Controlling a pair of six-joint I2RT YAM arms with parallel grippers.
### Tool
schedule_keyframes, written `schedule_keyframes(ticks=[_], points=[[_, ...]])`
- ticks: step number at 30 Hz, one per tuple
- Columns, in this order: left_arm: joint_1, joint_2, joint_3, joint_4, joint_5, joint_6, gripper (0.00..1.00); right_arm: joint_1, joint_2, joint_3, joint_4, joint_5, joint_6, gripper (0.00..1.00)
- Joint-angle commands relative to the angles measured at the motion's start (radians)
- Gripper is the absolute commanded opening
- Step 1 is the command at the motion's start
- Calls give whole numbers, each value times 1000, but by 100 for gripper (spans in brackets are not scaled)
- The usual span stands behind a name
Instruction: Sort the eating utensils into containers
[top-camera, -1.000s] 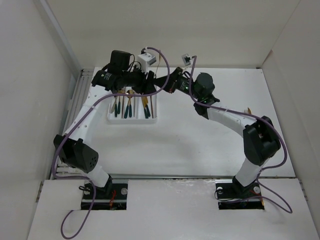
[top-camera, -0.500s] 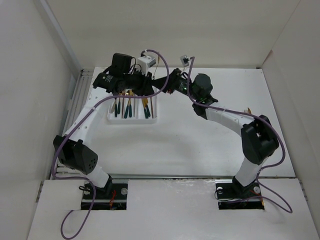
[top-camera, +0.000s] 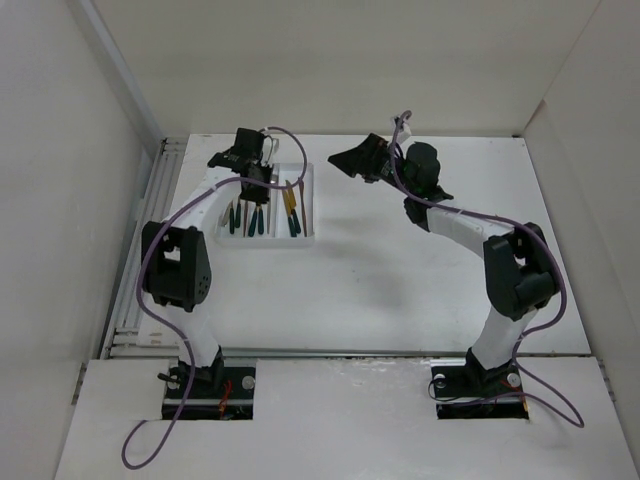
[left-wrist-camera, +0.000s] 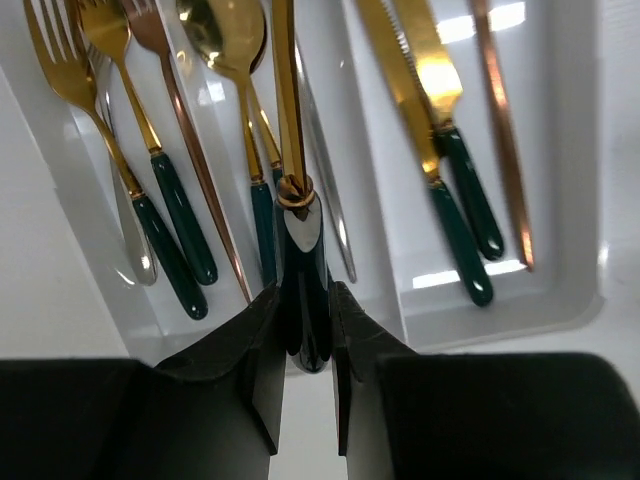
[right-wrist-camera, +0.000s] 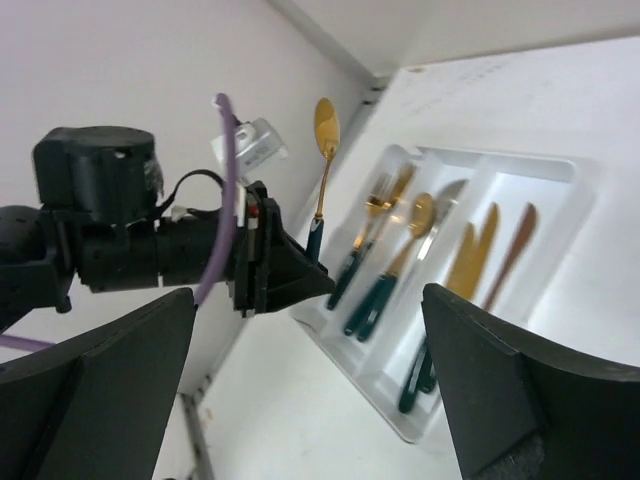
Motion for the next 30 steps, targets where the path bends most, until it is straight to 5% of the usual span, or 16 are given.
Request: schedule_keyframes(ticks=[1, 9, 13, 17, 23, 25, 30], points=[[19, 66, -10, 22, -96, -43, 0, 6, -65, 34, -92, 49, -127, 100], [28, 174, 11, 11, -96, -43, 0, -41, -66, 34, -120, 58, -159, 100], [28, 200, 11, -10, -85, -43, 6, -67, -76, 4, -138, 49, -159, 100], [28, 200, 11, -19, -53, -34, 23, -121, -124, -7, -210, 66, -223, 100], [28, 179, 48, -39, -53, -34, 63, -156, -206, 109, -616, 417, -570, 100], [28, 168, 85, -39, -76, -34, 64, -201, -220, 146, -702, 532, -650, 100], [28, 168, 178, -75, -97, -45, 64, -380, -185, 221, -1041, 512, -802, 100]])
